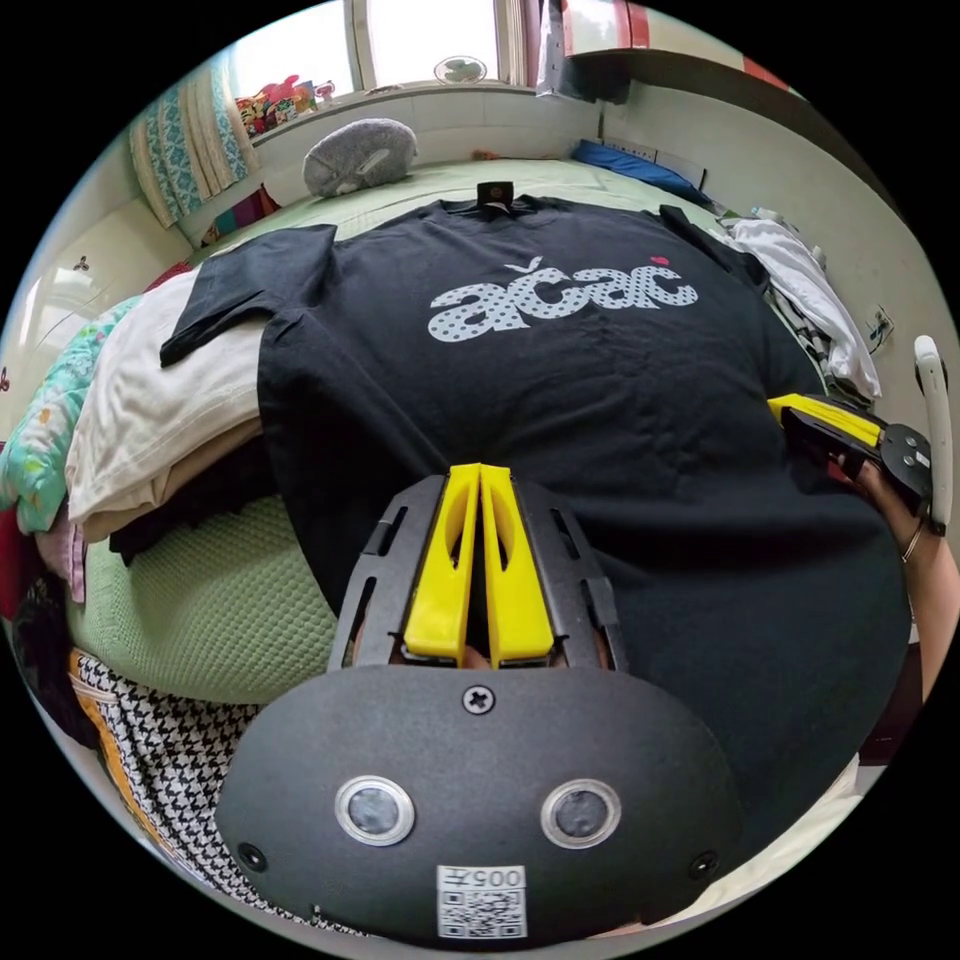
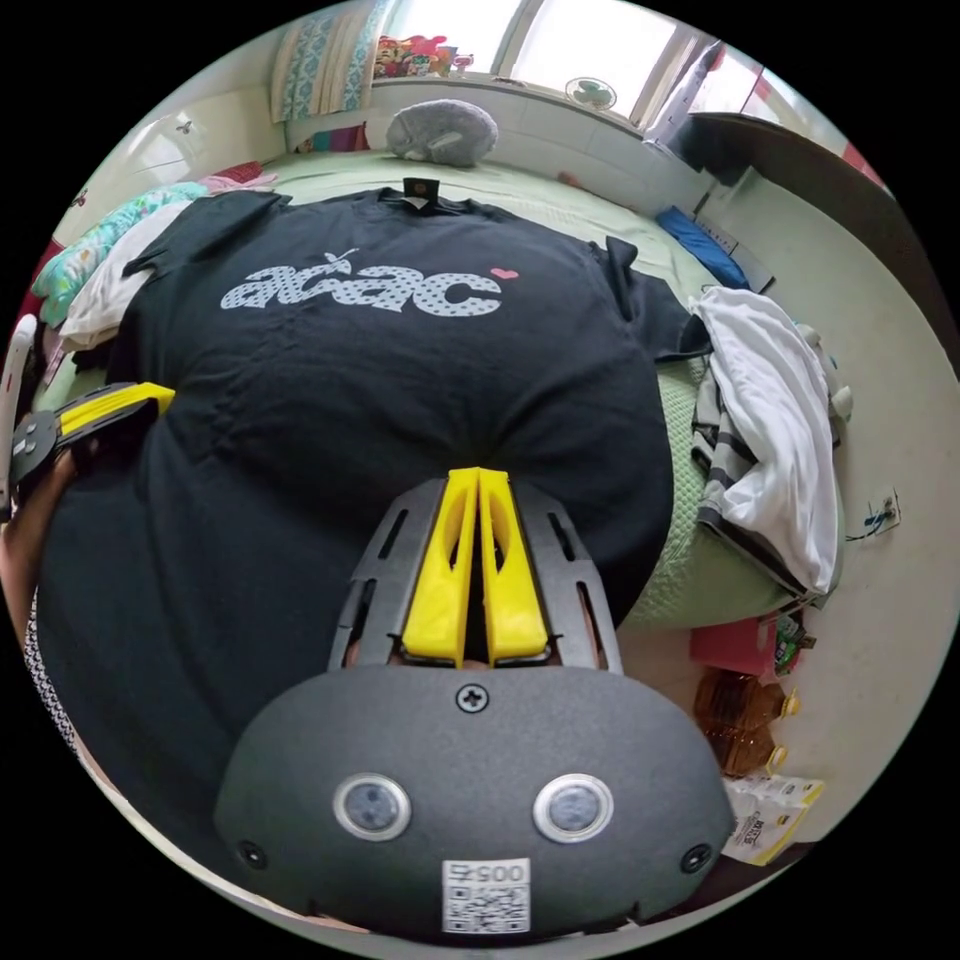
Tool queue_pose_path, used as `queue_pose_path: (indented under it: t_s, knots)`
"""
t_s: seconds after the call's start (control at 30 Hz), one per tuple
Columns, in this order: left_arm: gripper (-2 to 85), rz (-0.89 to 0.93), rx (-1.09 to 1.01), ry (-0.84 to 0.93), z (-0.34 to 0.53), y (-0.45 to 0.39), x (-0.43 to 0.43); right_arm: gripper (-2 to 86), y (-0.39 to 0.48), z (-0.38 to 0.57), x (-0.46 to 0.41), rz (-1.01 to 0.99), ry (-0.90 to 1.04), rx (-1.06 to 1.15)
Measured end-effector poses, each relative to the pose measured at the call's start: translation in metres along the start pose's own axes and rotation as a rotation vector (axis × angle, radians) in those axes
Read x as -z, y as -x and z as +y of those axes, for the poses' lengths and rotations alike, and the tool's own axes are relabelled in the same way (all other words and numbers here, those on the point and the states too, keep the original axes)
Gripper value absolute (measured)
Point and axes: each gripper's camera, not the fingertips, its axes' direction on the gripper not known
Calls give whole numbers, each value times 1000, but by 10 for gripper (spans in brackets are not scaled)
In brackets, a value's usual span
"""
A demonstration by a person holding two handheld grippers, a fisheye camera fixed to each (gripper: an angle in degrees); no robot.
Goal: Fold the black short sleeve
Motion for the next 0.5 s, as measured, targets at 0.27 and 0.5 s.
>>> queue_pose_path:
  t_s: [0.27,0.5]
  knots:
    - [-3,-29,-12,-21,1,-17,7,-10,19,8,10,86,-8,65]
    - [-4,-120,-4,82,-17,-46,34,-12,42,6,44,230,64,101]
